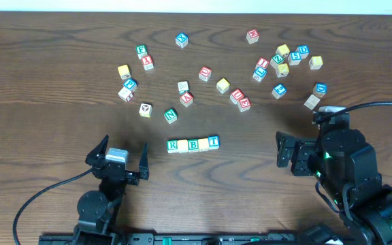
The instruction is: Spell out ROBOT
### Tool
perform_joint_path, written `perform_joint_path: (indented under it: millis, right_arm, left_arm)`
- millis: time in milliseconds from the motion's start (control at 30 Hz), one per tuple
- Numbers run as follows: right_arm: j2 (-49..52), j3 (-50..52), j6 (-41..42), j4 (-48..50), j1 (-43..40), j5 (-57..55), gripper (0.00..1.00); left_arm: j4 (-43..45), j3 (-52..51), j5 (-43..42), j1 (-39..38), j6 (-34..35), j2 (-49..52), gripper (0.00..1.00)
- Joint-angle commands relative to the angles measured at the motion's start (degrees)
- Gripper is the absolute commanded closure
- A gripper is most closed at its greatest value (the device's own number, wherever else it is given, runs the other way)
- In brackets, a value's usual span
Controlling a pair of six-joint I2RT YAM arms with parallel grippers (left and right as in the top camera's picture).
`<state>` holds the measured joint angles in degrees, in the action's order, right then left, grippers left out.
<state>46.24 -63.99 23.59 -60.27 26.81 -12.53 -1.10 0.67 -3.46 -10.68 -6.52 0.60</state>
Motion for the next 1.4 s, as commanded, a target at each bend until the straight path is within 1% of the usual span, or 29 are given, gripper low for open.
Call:
perform_joint_path:
  millis: [0,933,1000,1067,1133,1200,1267,1333,1367]
  right_arm:
    - [-0.11,-0.09,-0.52,-0.04,-0.24,-0.83,0.01]
    - [-0.66,-0.02,-0.98,0.09,0.00,-1.68,0.01]
    - [-2.21,1.55,-1.31,3.85,-1.14,-2.62,0.01]
    - [-4.63,4.90,-3.67,11.23,-2.23,-2.23,0.01]
    - [-7.50,9.46,-6.38,20.13,-2.84,-1.25,0.01]
    - [-12.24,17.20,-9.92,33.35,-3.61,1.53,0.01]
    - [-15.69,22.93,-11.50,41.90,-4.09,2.75,0.01]
    - [-20.52,30.99,-12.44,52.78,-4.68,2.84,0.01]
    - [-22.27,33.83,-12.83,56.19,-4.96,2.89,0.01]
  left_arm:
    - [-2.73,-0.44,0.11,0.15,-1.16,-0.55,0.02]
    - [-2.73,-0.44,0.11,0.15,-1.16,-0.37,0.02]
    - [-2.73,-0.44,0.11,0.15,-1.16,-0.37,0.02]
    - [-2.73,-0.44,0.11,0.15,-1.16,-0.37,0.02]
    - [-2.73,-0.44,0.11,0.15,-1.16,-0.37,0.02]
    - [-2.73,-0.44,0.11,0.15,-1.16,-0.37,0.02]
    - [-2.73,-0.44,0.11,0.15,-1.16,-0.37,0.02]
    - [-2.73,-0.44,0.11,0.15,-1.16,-0.39,0.02]
    - [-2.73,-0.44,0.11,0.15,-1.18,-0.37,0.02]
